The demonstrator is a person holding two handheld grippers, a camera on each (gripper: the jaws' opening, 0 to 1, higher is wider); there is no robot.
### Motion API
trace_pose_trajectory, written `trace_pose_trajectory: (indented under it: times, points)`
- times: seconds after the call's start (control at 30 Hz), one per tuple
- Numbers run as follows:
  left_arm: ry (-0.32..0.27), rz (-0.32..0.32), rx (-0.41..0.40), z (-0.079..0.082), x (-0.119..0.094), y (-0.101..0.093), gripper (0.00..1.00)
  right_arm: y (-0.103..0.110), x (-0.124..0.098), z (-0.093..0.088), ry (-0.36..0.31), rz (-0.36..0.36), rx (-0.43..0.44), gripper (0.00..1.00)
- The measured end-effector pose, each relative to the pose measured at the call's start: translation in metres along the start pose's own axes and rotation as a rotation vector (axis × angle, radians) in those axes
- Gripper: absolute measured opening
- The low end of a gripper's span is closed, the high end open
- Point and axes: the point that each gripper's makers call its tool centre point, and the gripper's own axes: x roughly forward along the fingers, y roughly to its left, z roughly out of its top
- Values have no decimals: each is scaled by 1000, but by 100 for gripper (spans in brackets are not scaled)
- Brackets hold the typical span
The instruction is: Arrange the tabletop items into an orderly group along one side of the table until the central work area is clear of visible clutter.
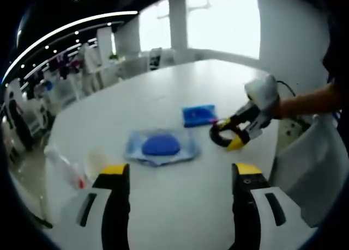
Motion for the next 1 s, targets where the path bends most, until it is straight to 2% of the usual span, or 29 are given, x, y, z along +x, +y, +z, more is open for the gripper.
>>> trace_pose_trajectory:
  times: [0.2,0.33,0.73,1.0]
  points:
    - [32,45,8,12,10,30,73,-3,0,9,-29,-22,59,50]
    - [27,44,-10,21,15,41,73,-2,0,10,-29,-32,74,50]
    - [131,27,16,31,37,75,73,9,2,12,-14,-20,92,50]
    - [141,26,18,45,47,99,76,10,5,25,-47,-30,236,51]
